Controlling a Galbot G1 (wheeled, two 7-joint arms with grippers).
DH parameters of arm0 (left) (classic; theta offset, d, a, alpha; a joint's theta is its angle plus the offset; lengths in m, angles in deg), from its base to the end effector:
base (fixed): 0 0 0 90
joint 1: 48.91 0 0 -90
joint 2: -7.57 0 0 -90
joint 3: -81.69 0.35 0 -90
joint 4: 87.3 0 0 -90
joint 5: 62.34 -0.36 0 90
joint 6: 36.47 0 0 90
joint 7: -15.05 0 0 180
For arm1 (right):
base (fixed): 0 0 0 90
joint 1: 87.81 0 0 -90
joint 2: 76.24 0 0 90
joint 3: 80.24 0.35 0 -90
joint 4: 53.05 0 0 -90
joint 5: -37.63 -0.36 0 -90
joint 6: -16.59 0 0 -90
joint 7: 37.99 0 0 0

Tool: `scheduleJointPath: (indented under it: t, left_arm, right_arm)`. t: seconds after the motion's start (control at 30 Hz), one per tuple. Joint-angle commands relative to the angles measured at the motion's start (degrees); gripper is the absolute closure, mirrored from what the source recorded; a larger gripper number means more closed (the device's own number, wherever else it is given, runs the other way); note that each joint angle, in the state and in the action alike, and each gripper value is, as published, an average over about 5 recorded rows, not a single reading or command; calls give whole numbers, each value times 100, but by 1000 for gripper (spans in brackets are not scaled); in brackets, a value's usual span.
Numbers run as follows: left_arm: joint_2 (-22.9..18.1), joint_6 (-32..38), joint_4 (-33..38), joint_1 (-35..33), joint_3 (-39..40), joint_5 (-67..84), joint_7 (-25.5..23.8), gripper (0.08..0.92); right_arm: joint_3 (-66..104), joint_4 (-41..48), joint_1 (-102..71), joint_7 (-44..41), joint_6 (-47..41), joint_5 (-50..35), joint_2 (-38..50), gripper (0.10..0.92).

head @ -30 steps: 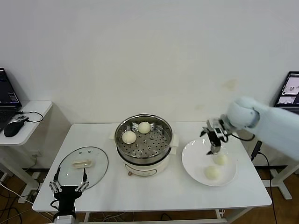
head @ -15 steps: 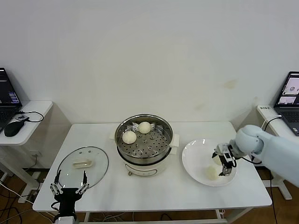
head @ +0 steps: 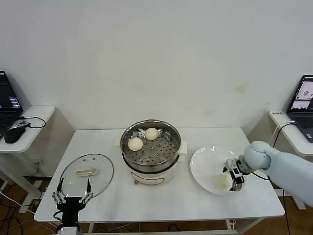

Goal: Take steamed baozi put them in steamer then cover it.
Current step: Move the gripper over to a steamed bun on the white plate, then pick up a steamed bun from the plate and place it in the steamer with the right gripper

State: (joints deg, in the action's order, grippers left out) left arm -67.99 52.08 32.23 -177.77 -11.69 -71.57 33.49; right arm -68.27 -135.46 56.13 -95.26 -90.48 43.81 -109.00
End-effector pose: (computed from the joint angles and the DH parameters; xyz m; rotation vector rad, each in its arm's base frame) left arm 0.1415 0.0609 -0.3227 0.3252 -2.9507 -0.6425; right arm 0.4548 -0.1454 -0.2396 1.2615 -1.3330 1.3754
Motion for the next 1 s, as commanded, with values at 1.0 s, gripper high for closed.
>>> scheduleJointPath:
  t: [1.0]
  left_arm:
    - [52,12,16,60,-35,73,0,177]
  right_arm:
    - [-1446,-195,3602,-357,-90,-1441,-455,392]
